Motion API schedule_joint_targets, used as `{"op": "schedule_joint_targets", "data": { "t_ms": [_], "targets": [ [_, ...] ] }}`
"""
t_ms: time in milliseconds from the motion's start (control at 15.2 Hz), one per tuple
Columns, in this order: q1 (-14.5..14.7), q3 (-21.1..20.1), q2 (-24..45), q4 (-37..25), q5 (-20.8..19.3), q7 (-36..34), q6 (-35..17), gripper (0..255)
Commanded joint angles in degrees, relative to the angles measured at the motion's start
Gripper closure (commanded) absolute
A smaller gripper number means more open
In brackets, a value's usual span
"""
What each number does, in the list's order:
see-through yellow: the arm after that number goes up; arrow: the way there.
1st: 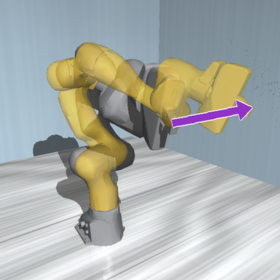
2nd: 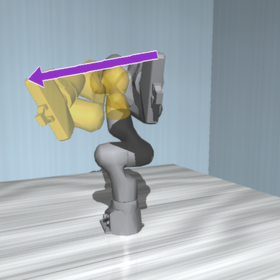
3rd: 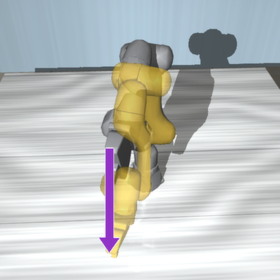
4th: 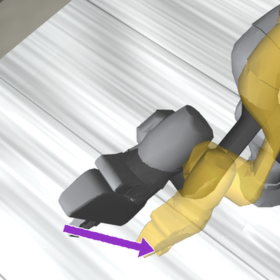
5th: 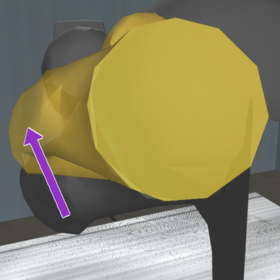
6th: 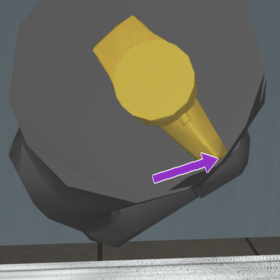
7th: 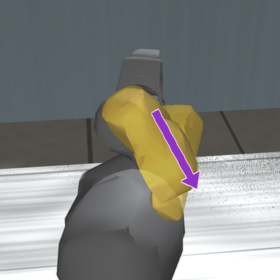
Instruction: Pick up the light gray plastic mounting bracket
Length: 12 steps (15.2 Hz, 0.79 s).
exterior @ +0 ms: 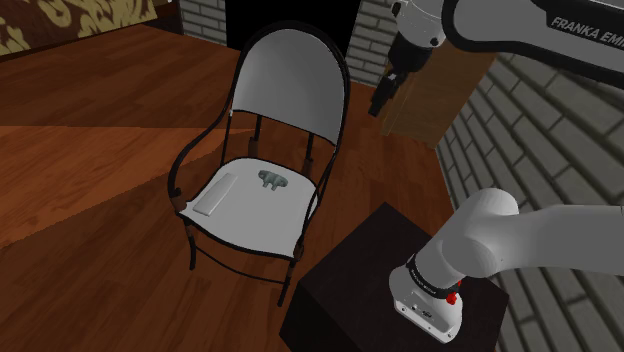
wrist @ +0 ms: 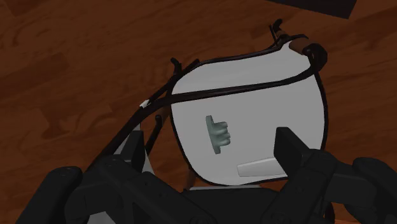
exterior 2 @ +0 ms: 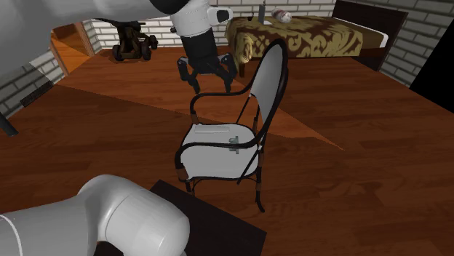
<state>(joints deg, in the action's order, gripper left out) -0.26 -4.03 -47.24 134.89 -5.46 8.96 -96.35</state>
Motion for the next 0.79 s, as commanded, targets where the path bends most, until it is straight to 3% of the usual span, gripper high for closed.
{"op": "schedule_joint_targets", "data": {
  "t_ms": [0,726],
  "targets": [
    [0.00,0.00,0.00,0.00,0.00,0.00,0.00,0],
    [-0.11,-0.28,16.63,5.37,0.71,-2.03,-20.01,0]
  ]
}}
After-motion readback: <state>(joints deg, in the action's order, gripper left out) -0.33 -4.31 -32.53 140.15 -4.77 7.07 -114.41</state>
